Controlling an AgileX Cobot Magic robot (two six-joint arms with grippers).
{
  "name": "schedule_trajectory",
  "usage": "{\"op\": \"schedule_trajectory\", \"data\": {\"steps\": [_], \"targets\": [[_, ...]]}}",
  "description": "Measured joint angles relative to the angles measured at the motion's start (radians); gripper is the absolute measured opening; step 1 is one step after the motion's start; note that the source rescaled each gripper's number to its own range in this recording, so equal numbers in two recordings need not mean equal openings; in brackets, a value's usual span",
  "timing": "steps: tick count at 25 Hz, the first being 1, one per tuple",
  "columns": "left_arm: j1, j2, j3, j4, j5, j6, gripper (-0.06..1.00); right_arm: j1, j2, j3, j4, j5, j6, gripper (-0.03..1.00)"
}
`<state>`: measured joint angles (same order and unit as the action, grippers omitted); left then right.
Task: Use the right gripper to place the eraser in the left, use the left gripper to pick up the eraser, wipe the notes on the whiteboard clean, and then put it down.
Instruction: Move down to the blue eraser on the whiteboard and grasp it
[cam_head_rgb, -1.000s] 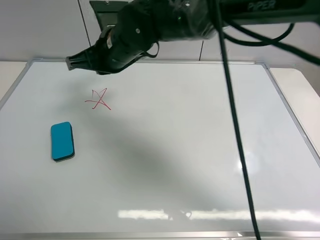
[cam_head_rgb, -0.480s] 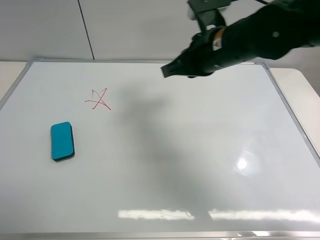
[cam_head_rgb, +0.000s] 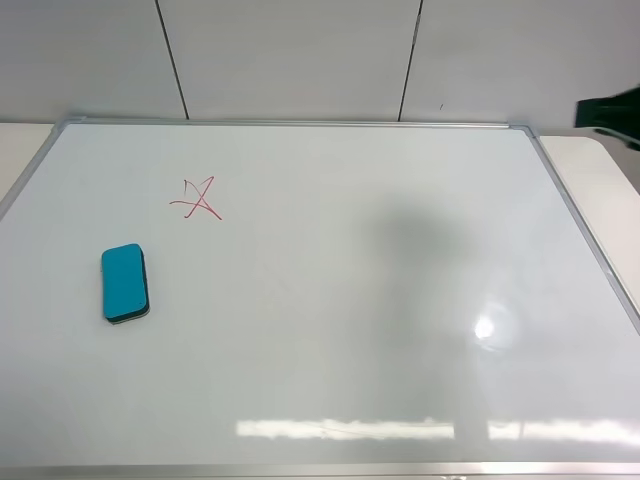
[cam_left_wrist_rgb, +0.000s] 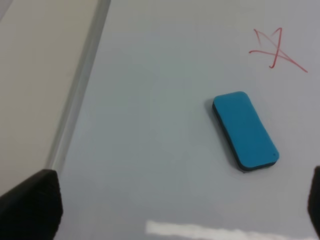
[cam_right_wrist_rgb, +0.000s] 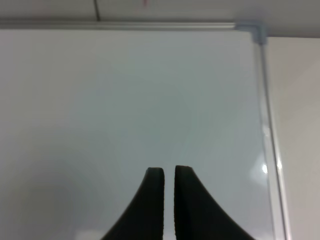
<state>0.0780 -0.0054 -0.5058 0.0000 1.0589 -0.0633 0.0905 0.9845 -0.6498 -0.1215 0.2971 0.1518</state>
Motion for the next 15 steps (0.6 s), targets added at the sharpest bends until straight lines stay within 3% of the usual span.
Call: {"op": "schedule_trajectory", "data": {"steps": [4, 9, 11, 13, 15], "targets": [[0.000, 0.000, 0.000, 0.000, 0.000, 0.000, 1.00, -0.076, -0.205, 0.006, -0.012, 0.178, 0.009, 0.02], [0.000, 0.000, 0.000, 0.000, 0.000, 0.000, 1.00, -0.102, -0.422, 0.007, -0.050, 0.306, 0.014, 0.11], [0.000, 0.000, 0.000, 0.000, 0.000, 0.000, 1.00, -0.102, -0.501, 0.008, -0.056, 0.330, 0.015, 0.21], [0.000, 0.000, 0.000, 0.000, 0.000, 0.000, 1.00, -0.103, -0.579, 0.008, -0.066, 0.357, 0.015, 0.38], [0.000, 0.000, 0.000, 0.000, 0.000, 0.000, 1.00, -0.103, -0.647, 0.008, -0.078, 0.396, 0.015, 0.64]]}}
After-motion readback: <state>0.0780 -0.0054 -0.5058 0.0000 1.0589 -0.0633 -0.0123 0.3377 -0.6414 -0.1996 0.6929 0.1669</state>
